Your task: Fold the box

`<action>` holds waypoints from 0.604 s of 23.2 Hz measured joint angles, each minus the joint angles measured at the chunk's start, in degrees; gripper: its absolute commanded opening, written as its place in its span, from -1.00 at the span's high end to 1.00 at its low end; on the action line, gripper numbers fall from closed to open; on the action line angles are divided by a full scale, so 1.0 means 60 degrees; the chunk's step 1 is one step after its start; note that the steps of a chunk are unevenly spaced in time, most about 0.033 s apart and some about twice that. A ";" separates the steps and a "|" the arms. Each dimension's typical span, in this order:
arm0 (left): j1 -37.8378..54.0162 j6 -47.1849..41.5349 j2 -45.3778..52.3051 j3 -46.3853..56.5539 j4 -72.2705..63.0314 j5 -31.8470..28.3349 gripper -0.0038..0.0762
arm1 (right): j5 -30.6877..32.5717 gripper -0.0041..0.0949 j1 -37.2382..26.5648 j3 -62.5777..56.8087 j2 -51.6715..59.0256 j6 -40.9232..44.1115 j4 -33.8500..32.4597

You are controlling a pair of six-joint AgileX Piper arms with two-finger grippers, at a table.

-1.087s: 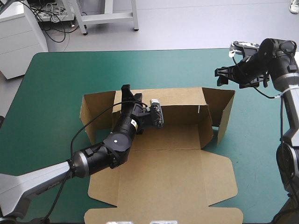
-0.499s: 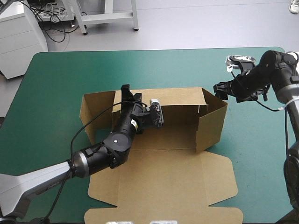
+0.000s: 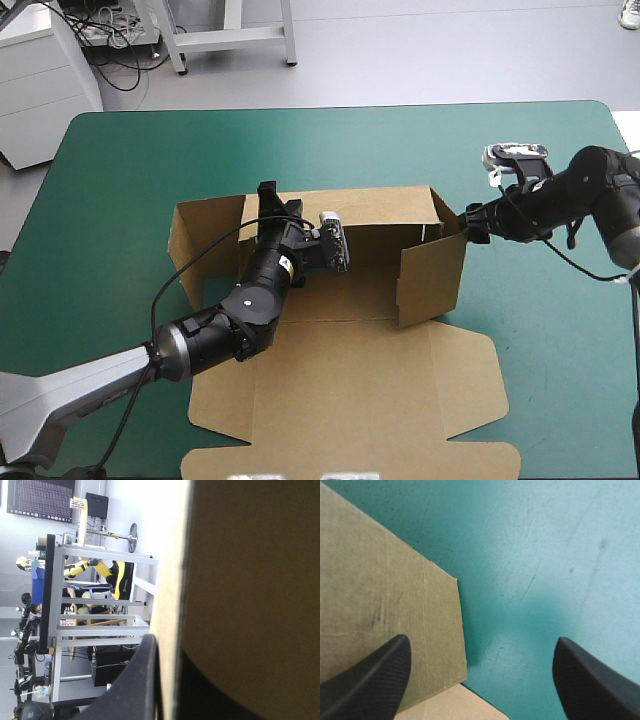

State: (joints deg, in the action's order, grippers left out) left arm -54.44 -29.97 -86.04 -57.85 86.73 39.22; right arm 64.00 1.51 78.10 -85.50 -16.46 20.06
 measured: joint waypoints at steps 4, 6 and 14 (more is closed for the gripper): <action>0.0000 0.0000 0.0000 0.0011 0.0000 0.0021 0.98 | -0.0606 -0.54 0.0000 -0.0949 0.0507 -0.0472 0.0355; 0.0000 0.0000 0.0000 0.0011 0.0000 0.0021 0.98 | -0.0834 -0.54 0.0000 -0.1270 0.0735 -0.0778 0.0560; 0.0000 0.0000 0.0000 0.0011 0.0000 0.0059 0.98 | -0.1473 -0.54 0.0000 -0.2447 0.1658 -0.2633 0.1902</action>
State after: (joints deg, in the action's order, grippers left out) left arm -54.44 -29.97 -86.04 -57.78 86.73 39.57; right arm 55.17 1.51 63.41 -75.56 -32.26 31.48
